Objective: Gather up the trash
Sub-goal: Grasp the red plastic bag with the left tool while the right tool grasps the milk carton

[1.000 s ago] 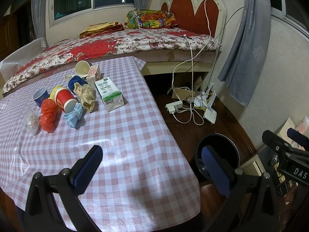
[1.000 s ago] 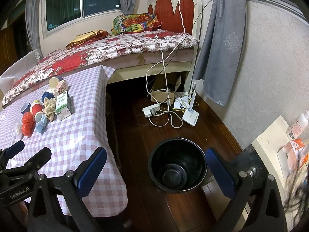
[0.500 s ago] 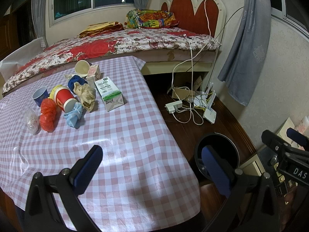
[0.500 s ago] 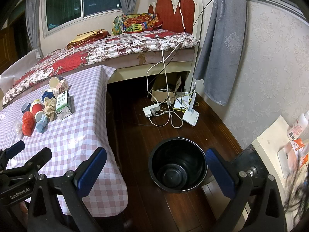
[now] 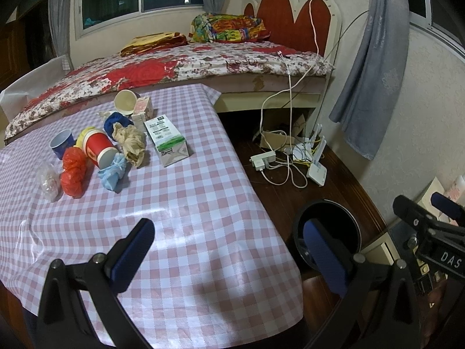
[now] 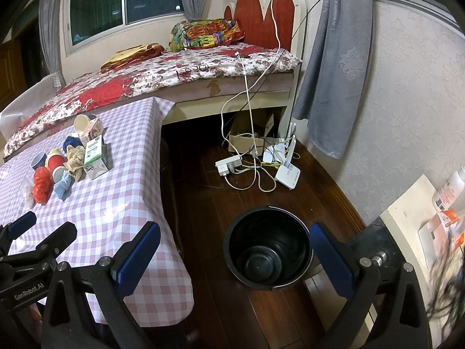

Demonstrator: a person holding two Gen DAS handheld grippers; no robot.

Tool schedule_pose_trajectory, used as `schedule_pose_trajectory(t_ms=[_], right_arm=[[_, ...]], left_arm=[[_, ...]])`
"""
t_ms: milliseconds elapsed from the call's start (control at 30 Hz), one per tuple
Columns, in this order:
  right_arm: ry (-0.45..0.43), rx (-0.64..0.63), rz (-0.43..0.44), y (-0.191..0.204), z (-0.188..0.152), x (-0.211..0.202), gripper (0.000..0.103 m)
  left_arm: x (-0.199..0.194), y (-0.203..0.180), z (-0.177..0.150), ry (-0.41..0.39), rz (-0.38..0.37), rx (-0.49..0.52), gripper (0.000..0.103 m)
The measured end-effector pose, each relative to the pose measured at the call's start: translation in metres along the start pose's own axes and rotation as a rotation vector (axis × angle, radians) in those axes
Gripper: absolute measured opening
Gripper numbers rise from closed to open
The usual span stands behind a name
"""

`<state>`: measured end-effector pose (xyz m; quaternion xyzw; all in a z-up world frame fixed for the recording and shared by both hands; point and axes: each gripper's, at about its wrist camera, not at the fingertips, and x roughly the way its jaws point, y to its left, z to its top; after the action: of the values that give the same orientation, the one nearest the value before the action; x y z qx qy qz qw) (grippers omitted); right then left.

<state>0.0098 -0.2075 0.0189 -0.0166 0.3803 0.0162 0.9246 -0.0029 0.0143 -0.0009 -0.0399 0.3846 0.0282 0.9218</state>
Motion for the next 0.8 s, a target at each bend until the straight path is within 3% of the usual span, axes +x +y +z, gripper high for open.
schedule_pose_trajectory(t_ms=[333, 600, 800], right_arm=[[0.012, -0.037, 0.041, 0.015, 0.001, 0.007, 0.103], [0.000, -0.121, 0.102, 0.055, 0.014, 0.013, 0.103], [0.031, -0.228, 0.154, 0.100, 0.029, 0.030, 0.103]], left_arm=[[-0.001, 0.015, 0.002, -0.002, 0.030, -0.034, 0.103], [0.004, 0.050, 0.004, 0.001, 0.081, -0.085, 0.103], [0.005, 0.097, 0.006, -0.010, 0.139, -0.143, 0.103]])
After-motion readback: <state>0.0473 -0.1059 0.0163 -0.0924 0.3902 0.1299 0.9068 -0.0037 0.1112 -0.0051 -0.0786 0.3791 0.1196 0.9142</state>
